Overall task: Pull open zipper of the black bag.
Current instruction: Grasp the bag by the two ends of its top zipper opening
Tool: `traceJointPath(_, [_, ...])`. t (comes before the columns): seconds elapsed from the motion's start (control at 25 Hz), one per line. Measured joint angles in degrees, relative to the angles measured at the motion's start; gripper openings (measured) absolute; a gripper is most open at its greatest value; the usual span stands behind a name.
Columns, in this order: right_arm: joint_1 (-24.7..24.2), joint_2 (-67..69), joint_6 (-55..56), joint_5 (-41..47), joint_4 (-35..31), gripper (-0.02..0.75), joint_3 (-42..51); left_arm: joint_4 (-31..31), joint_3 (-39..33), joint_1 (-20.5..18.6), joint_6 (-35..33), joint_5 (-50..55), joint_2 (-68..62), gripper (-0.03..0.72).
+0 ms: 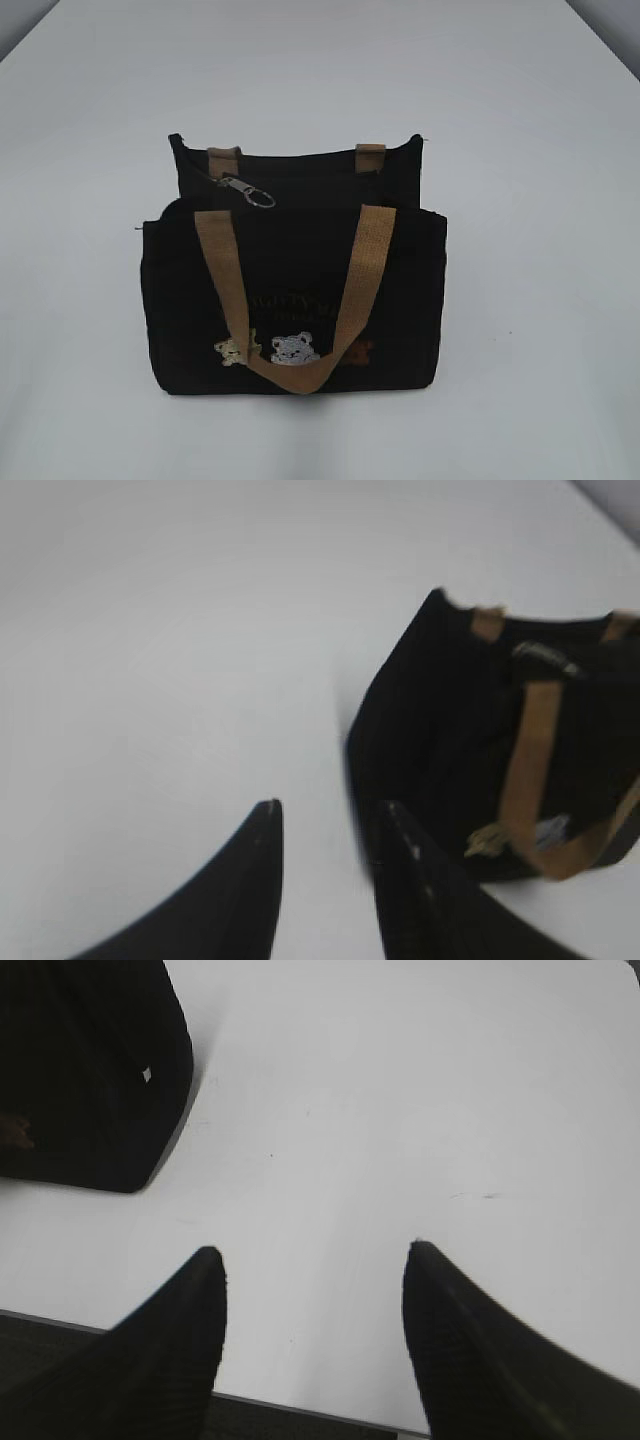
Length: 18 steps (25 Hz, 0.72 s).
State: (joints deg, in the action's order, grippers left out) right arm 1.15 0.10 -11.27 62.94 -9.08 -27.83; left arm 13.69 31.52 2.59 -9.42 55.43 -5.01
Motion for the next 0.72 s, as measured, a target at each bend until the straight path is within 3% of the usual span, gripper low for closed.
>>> traceJointPath(0.2, [1.06, 5.74, 0.0, -0.03, 0.0, 0.441, 0.0, 14.45, 0.49, 0.06, -1.3, -12.35, -13.38, 0.241])
traceJointPath(0.44, [6.49, 16.45, 0.0, -2.01, 0.0, 0.441, -0.77, 36.96, 3.15, 0.06, -20.89, -14.74, -38.23, 0.3])
traceJointPath(0.72, [9.69, 31.17, -4.51, -14.19, -5.36, 0.441, -4.91, 43.96, 13.95, 1.9, -25.1, -7.43, -64.4, 0.344])
